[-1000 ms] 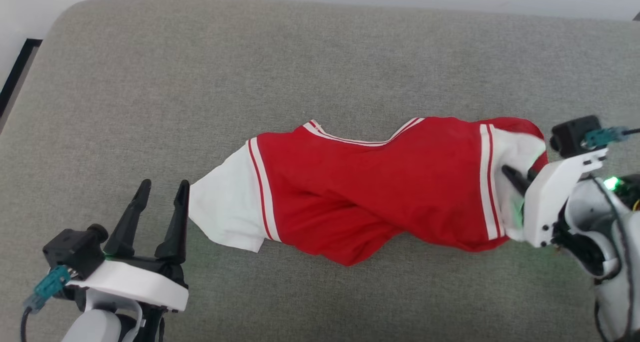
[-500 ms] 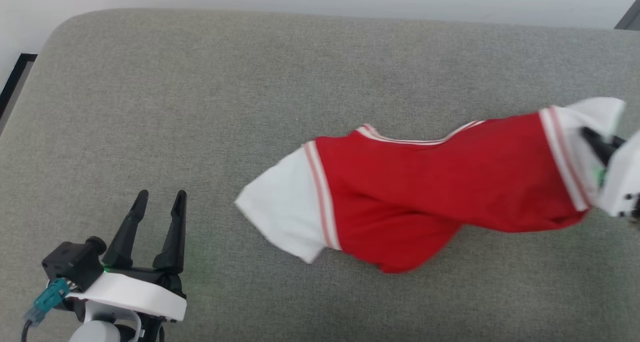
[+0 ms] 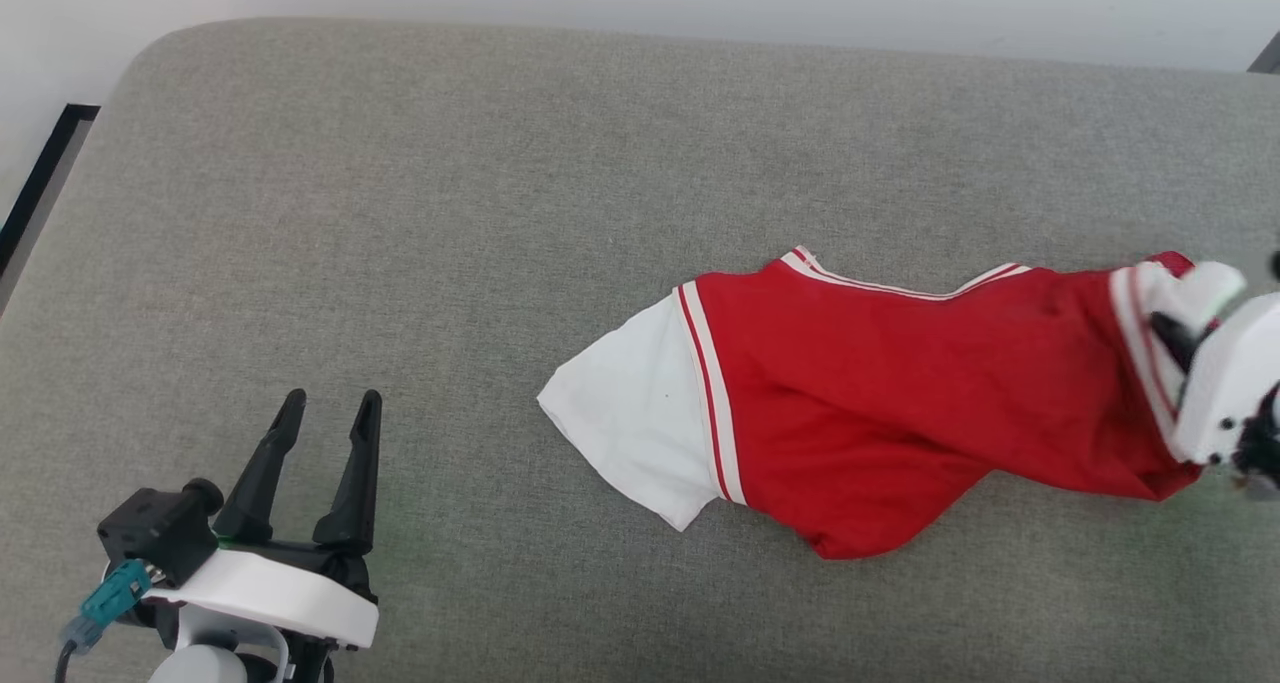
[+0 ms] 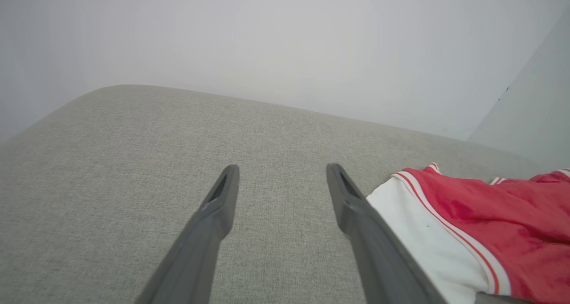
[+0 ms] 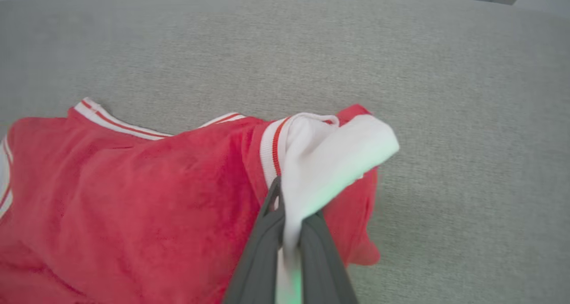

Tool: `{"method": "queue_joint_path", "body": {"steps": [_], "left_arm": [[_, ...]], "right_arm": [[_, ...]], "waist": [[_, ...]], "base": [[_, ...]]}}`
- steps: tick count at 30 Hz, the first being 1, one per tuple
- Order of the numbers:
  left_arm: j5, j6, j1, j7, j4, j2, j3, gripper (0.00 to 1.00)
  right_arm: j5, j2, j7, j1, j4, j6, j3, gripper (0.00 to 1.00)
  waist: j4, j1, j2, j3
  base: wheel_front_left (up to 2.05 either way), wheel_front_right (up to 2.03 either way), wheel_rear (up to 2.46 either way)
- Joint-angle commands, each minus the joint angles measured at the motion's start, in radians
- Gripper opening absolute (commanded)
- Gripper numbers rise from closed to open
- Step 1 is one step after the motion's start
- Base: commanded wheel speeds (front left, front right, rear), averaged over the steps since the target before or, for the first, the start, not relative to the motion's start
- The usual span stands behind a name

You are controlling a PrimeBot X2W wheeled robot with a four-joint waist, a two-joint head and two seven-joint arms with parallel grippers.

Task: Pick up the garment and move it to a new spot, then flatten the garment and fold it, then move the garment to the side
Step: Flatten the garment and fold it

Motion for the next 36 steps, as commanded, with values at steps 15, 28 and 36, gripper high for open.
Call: {"method": "queue_joint_path", "body": {"steps": [15, 28, 36], "left_arm": [[0.016, -0.013, -0.008, -0.005, 0.012, -0.011, 0.016, 1.00], [0.015, -0.015, -0.007, -0.005, 0.020, -0.011, 0.024, 1.00], [0.011, -0.015, -0.006, -0.005, 0.020, -0.014, 0.020, 1.00]], "right_arm": [[0.185, -0.119, 0.059, 0.127, -0.289, -0.001, 0.361, 0.02], [0.218, -0.127, 0.019, 0.128, -0.355, -0.001, 0.313, 1.00], [0.164, -0.120, 0.004, 0.117, -0.382, -0.001, 0.210, 1.00]], "waist": [[-0.014, 0.0000, 0.0000, 0.016], [-0.028, 0.0000, 0.0000, 0.013], [-0.032, 0.0000, 0.0000, 0.016]], "base": [[0.00, 0.00, 0.00], [0.00, 0.00, 0.00], [0.00, 0.00, 0.00]]}}
